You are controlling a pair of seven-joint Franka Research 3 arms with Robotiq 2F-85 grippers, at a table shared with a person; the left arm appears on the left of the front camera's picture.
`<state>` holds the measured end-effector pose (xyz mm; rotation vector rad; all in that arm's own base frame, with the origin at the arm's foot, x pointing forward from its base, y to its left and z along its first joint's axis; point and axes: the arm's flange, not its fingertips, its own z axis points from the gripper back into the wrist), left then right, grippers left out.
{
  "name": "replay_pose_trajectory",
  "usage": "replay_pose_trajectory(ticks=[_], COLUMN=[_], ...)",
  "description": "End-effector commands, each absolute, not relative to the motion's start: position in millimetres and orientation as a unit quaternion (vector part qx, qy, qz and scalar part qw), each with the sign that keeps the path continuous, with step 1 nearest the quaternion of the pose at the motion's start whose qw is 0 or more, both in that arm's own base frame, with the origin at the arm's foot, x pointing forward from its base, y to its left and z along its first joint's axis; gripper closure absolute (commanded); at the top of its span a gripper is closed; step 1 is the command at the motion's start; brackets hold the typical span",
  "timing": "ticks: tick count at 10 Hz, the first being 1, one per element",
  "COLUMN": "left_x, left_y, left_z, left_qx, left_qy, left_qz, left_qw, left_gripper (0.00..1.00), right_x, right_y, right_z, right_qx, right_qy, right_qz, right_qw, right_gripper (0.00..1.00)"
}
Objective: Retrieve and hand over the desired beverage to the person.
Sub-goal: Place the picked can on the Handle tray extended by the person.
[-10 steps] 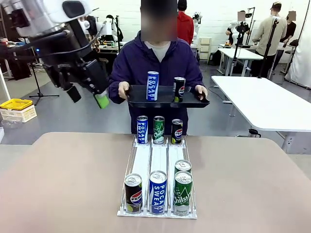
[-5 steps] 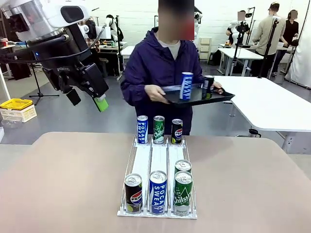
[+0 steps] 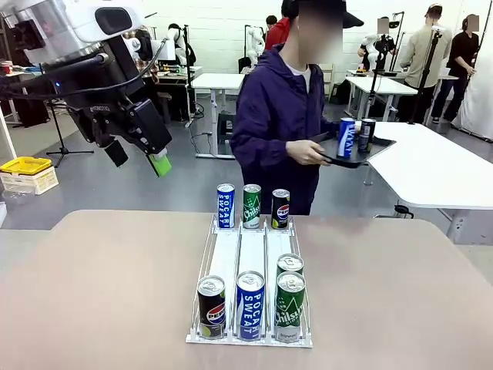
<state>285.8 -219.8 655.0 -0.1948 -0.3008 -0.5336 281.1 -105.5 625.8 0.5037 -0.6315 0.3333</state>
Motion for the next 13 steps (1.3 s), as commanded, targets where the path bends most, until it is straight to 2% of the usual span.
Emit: replay_pose_trajectory(ticks=[1, 3, 8, 13], left_x=[284.8, 272.1, 254.8, 246.8], left_y=[-182.3, -126.0, -28.8, 1.0], left_z=[662.3, 676.2, 673.4, 666.8], left_qx=[-0.143, -0.176, -0.251, -0.282], left_qy=[-0.164, -0.214, -0.316, -0.309], left_qz=[-0.289, -0.319, -0.276, -0.267], left_qw=[0.932, 0.906, 0.872, 0.868], left_gripper=[0.0, 0.0, 0.0, 0.0], right_x=[283.0, 283.0, 283.0, 283.0], right_y=[-105.4, -105.4, -105.4, -105.4], right_z=[626.6, 626.6, 626.6, 626.6], right_qx=[0.261, 0.261, 0.261, 0.261], right_qy=[-0.312, -0.312, -0.312, -0.312], right_qz=[0.17, 0.17, 0.17, 0.17], right_qw=[0.898, 0.898, 0.898, 0.898], right_gripper=[0.0, 0.0, 0.0, 0.0])
